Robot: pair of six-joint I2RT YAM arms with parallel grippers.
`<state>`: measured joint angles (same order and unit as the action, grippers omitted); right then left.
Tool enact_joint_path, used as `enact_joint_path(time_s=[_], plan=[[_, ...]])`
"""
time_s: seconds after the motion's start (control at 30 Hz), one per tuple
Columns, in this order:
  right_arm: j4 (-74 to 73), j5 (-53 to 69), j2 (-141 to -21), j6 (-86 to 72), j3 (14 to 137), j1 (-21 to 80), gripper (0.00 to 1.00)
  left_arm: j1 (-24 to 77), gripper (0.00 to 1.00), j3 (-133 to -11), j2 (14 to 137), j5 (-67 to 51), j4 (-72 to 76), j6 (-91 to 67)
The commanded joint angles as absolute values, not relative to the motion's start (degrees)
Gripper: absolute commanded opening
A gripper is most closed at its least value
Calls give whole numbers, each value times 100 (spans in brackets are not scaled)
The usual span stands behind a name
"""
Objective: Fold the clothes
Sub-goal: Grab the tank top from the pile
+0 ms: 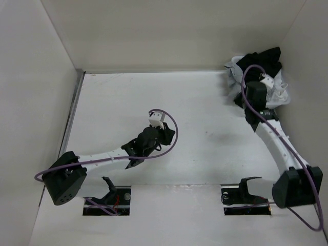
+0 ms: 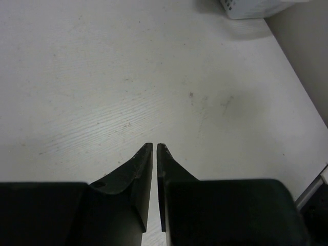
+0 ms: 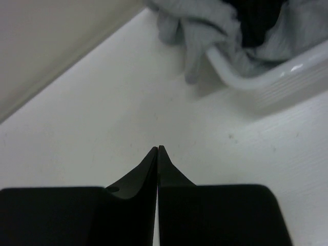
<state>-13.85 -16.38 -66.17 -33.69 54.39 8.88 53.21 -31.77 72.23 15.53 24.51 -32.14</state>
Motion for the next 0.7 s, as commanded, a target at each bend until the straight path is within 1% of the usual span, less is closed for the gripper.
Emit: enact_joint_path(time_s=[0.0, 0.07, 0.13, 0.17, 0.2, 0.23, 0.3, 0.43, 0.57, 0.67], plan=[[-747, -1608, -7563, -3077, 6623, 182, 4, 5085, 11, -2874, 7233, 1503, 3278, -3181], [-738, -1661, -8346, -3015, 7344, -161, 6, 4970, 20, -2839, 7312, 1494, 3313, -3225], [-721, -1687, -9076, -2988, 7986, -434, 13, 4926, 31, -2839, 7418, 1485, 3383, -3234], [-799, -1722, -9540, -2945, 8450, -609, 19, 4900, 38, -2821, 7479, 1477, 3419, -3234], [-852, -1757, -9797, -2918, 8716, -698, 25, 4891, 42, -2821, 7497, 1468, 3445, -3252], [-940, -1810, -10113, -2883, 9067, -812, 33, 4874, 46, -2813, 7514, 1442, 3463, -3261], [-1045, -1907, -10650, -2795, 9595, -1023, 43, 4838, 48, -2795, 7515, 1424, 3498, -3278], [-1204, -1934, -11415, -2769, 10247, -1366, 54, 4768, 51, -2777, 7716, 1424, 3647, -3340], [-1248, -1890, -11908, -2751, 10651, -1542, 59, 4733, 53, -2830, 7901, 1319, 3700, -3366], [-1196, -1715, -12207, -2725, 10872, -1587, 60, 4706, 53, -2839, 7980, 1222, 3823, -3375]])
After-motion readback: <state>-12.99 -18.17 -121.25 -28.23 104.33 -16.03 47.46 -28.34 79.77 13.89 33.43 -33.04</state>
